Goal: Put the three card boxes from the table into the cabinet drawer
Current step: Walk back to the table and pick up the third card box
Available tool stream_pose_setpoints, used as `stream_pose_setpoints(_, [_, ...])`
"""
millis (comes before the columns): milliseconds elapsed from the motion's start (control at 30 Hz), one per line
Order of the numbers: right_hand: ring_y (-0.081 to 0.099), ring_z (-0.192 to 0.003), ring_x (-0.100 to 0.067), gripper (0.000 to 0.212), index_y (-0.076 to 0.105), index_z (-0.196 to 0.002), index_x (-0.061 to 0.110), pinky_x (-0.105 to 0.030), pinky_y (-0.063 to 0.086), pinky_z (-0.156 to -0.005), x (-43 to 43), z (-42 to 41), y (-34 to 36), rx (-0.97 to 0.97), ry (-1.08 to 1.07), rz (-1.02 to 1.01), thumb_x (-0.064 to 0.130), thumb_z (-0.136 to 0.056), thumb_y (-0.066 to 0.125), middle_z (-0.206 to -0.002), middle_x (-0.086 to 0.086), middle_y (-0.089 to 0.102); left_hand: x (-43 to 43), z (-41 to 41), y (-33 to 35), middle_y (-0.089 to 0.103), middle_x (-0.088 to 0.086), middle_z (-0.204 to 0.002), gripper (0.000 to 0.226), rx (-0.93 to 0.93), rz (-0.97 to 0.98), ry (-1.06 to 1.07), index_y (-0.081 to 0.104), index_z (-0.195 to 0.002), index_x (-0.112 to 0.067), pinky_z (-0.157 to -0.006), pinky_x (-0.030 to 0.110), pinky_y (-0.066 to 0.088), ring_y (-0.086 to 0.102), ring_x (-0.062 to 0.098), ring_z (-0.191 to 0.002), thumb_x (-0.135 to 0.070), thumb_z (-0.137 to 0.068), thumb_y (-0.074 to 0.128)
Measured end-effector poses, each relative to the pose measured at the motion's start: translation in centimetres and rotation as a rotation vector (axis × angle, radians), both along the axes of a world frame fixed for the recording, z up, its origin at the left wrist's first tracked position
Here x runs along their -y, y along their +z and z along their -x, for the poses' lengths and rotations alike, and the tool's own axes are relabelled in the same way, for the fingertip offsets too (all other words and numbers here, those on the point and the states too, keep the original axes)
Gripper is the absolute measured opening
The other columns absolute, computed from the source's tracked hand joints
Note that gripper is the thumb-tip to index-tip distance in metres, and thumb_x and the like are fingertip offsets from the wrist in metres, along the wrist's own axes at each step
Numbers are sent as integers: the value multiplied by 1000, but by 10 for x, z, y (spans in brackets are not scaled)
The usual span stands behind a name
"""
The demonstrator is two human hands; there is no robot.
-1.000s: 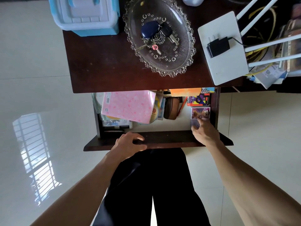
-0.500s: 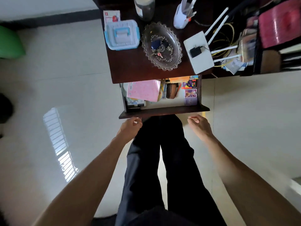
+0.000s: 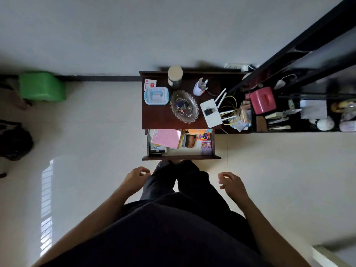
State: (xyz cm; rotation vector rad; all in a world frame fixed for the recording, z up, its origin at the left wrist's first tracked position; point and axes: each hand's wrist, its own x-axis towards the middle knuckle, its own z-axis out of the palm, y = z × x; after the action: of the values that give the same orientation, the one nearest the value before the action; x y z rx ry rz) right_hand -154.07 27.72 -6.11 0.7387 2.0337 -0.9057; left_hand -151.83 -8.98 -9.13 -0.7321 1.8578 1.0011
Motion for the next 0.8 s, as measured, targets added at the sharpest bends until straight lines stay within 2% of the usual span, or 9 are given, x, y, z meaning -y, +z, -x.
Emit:
stream_pose_setpoints(133, [74, -82, -19, 19, 71, -108, 18, -35, 56, -79, -11, 0, 31, -46, 46, -9, 29, -99, 58, -96, -1, 74, -2, -17, 28, 70, 7, -104, 23, -22, 41, 28, 64, -110, -21, -84, 36, 52, 66, 23, -92, -34, -93, 56])
stream_pose_setpoints(233, [74, -81, -22, 14, 72, -102, 17, -43, 58, -86, -28, 8, 40, -48, 129, -14, 23, -98, 60, -91, -4, 75, -9, -29, 45, 71, 8, -103, 23, -50, 56, 122, 64, -110, -19, -85, 37, 54, 66, 22, -90, -33, -94, 56])
stream_pose_setpoints(300, [74, -79, -23, 14, 73, -97, 17, -45, 59, -87, -40, 19, 40, -39, 195, -21, 24, -96, 61, -88, -6, 76, -18, -41, 54, 72, 6, -101, 21, -61, 74, 195, 64, -108, -22, -81, 34, 54, 67, 20, -89, -34, -93, 55])
stream_pose_setpoints(467, [74, -75, -20, 14, 73, -92, 27, -36, 55, -74, -67, 58, 34, 21, 413, -59, 31, -94, 60, -86, -2, 76, -55, -89, 63, 72, -1, -88, 14, -96, 104, 446, 63, -100, -26, -66, 28, 53, 68, 13, -77, -33, -90, 57])
stream_pose_setpoints(533, [74, -72, -18, 13, 74, -94, 26, -28, 52, -65, -75, 76, 24, 25, 515, -71, 30, -93, 62, -85, -1, 76, -79, -117, 63, 70, -3, -82, 12, -87, 128, 563, 64, -98, -25, -63, 27, 52, 67, 13, -72, -32, -90, 58])
stream_pose_setpoints(633, [67, -65, -18, 13, 74, -100, 12, -23, 48, -56, -77, 100, 2, 27, 673, -88, 19, -94, 65, -80, -5, 73, -124, -164, 62, 68, 7, -85, 18, -75, 113, 805, 65, -105, -12, -79, 37, 56, 63, 21, -75, -22, -92, 58])
stream_pose_setpoints(700, [64, -67, -21, 14, 73, -99, 4, -32, 55, -62, -68, 108, -11, 42, 836, -97, 13, -95, 64, -79, -8, 70, -154, -193, 68, 67, 7, -85, 20, -78, 94, 943, 64, -108, -8, -80, 37, 56, 63, 19, -74, -18, -92, 58])
stream_pose_setpoints(733, [64, -69, -23, 14, 73, -98, 2, -40, 57, -71, -61, 110, -15, 54, 912, -102, 10, -95, 63, -79, -11, 69, -169, -207, 72, 66, 3, -82, 20, -80, 88, 999, 63, -109, -8, -74, 31, 56, 62, 15, -69, -17, -92, 57])
stream_pose_setpoints(800, [65, -73, -28, 15, 73, -96, 2, -45, 58, -82, -40, 106, -14, 66, 1064, -119, 11, -95, 61, -80, -14, 70, -201, -238, 80, 66, -1, -77, 15, -86, 82, 1112, 60, -106, -12, -60, 19, 52, 62, 9, -63, -19, -93, 57])
